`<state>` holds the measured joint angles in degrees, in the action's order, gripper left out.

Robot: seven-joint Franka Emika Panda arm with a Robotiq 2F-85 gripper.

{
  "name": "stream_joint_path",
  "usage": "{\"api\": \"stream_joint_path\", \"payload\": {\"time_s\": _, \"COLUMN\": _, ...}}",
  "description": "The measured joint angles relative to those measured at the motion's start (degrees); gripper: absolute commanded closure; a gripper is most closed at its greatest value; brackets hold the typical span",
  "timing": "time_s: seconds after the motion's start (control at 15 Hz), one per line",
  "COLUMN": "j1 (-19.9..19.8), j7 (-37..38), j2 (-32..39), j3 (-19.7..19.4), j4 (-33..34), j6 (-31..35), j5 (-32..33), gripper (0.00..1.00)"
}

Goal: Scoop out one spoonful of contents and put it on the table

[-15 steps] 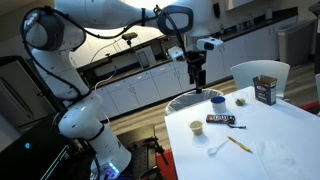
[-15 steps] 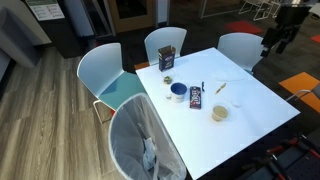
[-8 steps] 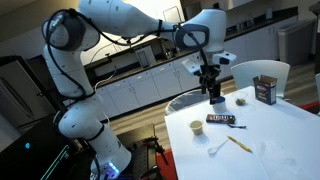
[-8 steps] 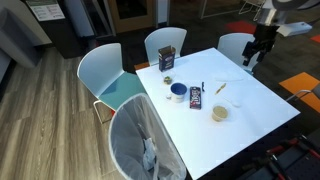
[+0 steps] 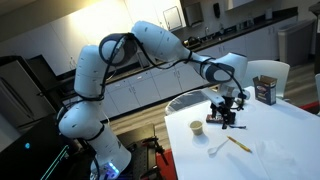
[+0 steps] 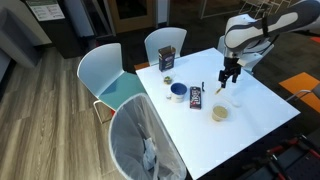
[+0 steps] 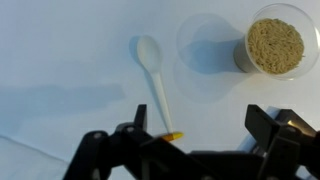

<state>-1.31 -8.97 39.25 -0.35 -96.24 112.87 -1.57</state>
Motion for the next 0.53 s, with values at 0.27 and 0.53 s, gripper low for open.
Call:
{"api": "stream_joint_path", "payload": {"time_s": 0.27, "j1": 1.2, "j7": 0.7, "j2": 6.9, "j3": -0.1, "j4": 5.3, "j6": -0.2, "j5": 3.9, "gripper": 0.0}}
{"api": "stream_joint_path", "payload": {"time_s": 0.53, "j1": 1.7, "j7": 1.4, "j2": 7.4, "j3": -0.5, "j4": 6.5, "j6": -0.9, "j5": 5.2, "gripper": 0.0}}
